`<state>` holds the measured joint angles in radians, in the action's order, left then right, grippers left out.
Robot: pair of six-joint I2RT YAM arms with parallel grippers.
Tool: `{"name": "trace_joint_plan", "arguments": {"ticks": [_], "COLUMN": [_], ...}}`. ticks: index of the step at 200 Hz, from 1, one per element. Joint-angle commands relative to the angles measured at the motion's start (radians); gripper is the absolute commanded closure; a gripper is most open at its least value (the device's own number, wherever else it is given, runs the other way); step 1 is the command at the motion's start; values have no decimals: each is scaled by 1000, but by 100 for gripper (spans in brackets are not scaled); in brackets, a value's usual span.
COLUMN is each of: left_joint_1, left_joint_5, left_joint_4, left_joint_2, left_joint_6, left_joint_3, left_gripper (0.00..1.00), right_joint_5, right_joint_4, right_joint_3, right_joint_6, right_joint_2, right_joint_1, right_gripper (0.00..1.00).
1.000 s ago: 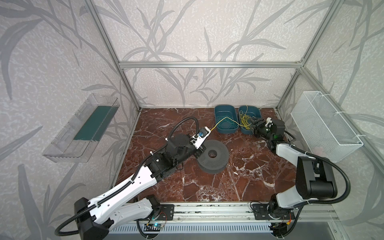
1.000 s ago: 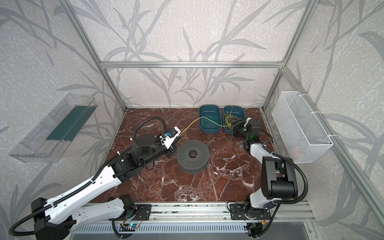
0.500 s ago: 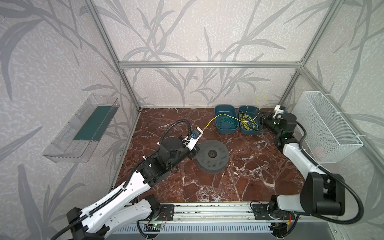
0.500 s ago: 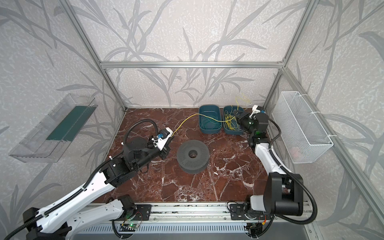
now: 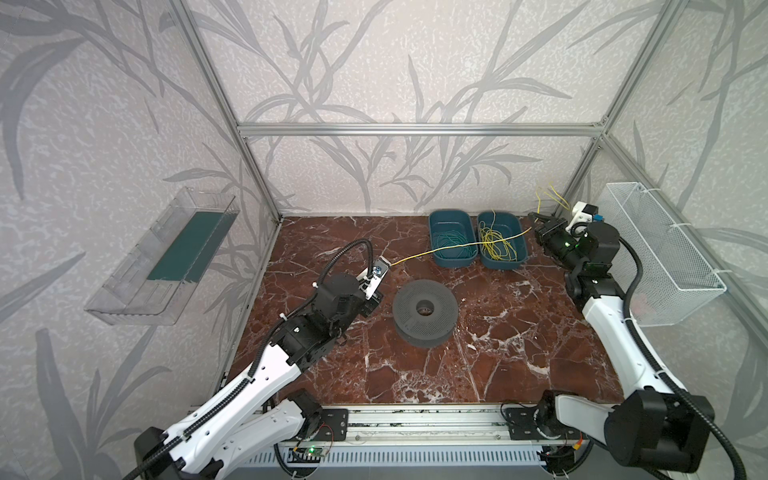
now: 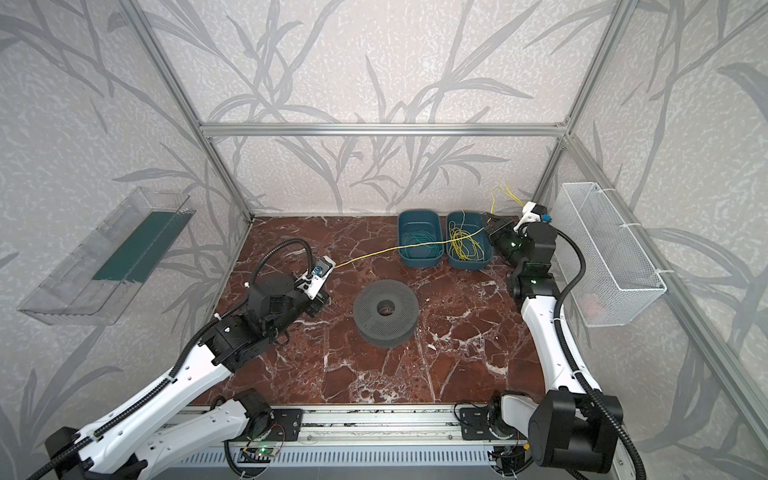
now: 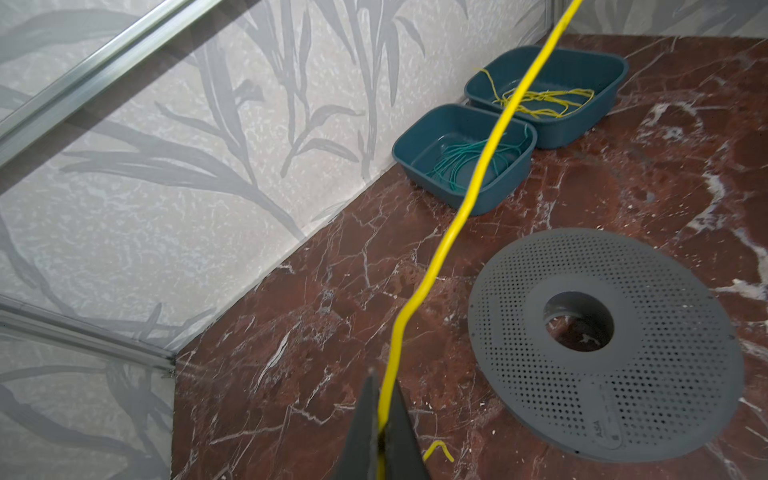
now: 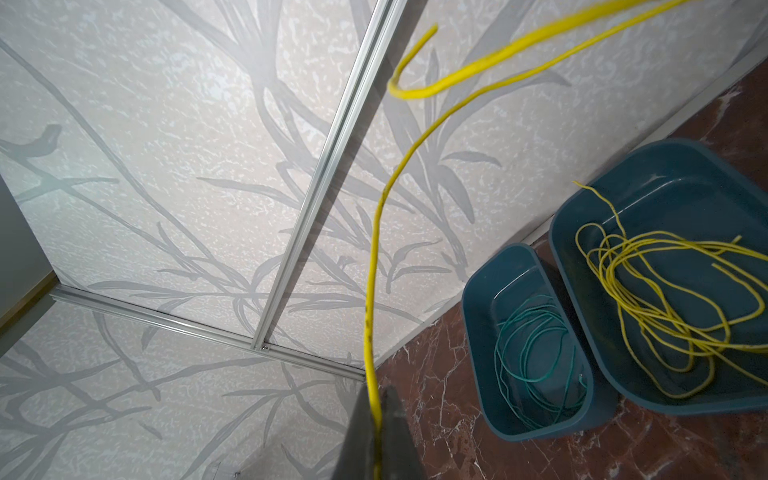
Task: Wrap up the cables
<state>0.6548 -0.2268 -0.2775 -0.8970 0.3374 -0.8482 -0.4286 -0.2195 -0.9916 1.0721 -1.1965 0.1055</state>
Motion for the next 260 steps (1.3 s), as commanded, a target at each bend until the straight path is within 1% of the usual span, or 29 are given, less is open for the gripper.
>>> {"name": "trace_joint_plan", "arguments": {"ticks": [1, 19, 33, 44, 54, 66, 72, 78, 89, 93, 109, 118, 122, 141, 152, 161, 183, 194, 211, 217, 229, 240, 250, 254, 260], "left_joint_1": [-78, -131, -144, -151, -152, -152, -150, -149, -149, -149, -150, -151, -151, -151, -150, -151, -150, -149, -149, -150, -149, -149, -150, -148, -145], "left_joint_5": [-112, -90, -63, -39, -7, 11, 14, 3, -35, -49, -105, -136, -148, -197, -244, -274, -308, -305, -213, -158, 2, 71, 172, 195, 222], "left_joint_4": [-79, -90, -79, -88, -116, -138, -151, -161, -179, -181, -164, -147, -143, -134, -136, -134, -135, -148, -175, -179, -233, -269, -342, -364, -385], "left_joint_2": [-1, -17, -15, -24, -37, -50, -54, -57, -59, -55, -43, -37, -36, -23, -12, -1, 10, 12, 39, 52, 70, 69, 58, 52, 43], "left_joint_6": [46, 60, 41, 32, 29, 19, 17, 15, 8, 8, 12, 4, 1, -22, -46, -46, -32, -19, 4, 15, 37, 41, 53, 64, 77], "left_joint_3": [10, 26, 35, 31, 12, -19, -35, -53, -80, -87, -88, -81, -80, -88, -108, -130, -191, -225, -242, -236, -230, -225, -226, -226, -221], "left_gripper": [100, 100, 100, 100, 100, 100, 97, 91, 84, 80, 59, 42, 39, 33, 26, 23, 20, 19, 19, 18, 18, 17, 17, 17, 12], "right_joint_5": [82, 71, 58, 40, -6, -48, -53, -45, -2, 16, 89, 120, 131, 164, 169, 170, 214, 246, 302, 311, 311, 306, 296, 291, 285], "right_joint_4": [-12, -21, -30, -35, -51, -36, -19, -6, -6, -3, 1, 0, 0, 15, 1, 10, 15, 35, 8, 11, -3, -23, -28, -34, -32], "right_joint_3": [-59, -57, -53, -53, -55, -67, -68, -58, -23, -12, 13, 14, 9, -38, -65, -97, -166, -194, -196, -203, -213, -226, -247, -255, -274], "right_joint_6": [-19, 7, 20, 21, 29, 20, 5, -6, -25, -32, -59, -66, -72, -102, -106, -111, -128, -147, -146, -149, -121, -91, -68, -61, -55], "right_joint_2": [6, 11, 13, 13, 8, 6, 10, 20, 45, 52, 63, 56, 49, -6, -44, -76, -130, -146, -152, -152, -156, -162, -169, -174, -181], "right_joint_1": [53, 92, 112, 112, 107, 68, 31, -10, -105, -138, -257, -307, -329, -421, -463, -488, -545, -558, -545, -531, -490, -456, -429, -422, -416], "right_gripper": [100, 100, 100, 100, 100, 100, 100, 100, 100, 100, 100, 100, 100, 100, 100, 100, 100, 100, 100, 100, 100, 100, 100, 100, 100]}}
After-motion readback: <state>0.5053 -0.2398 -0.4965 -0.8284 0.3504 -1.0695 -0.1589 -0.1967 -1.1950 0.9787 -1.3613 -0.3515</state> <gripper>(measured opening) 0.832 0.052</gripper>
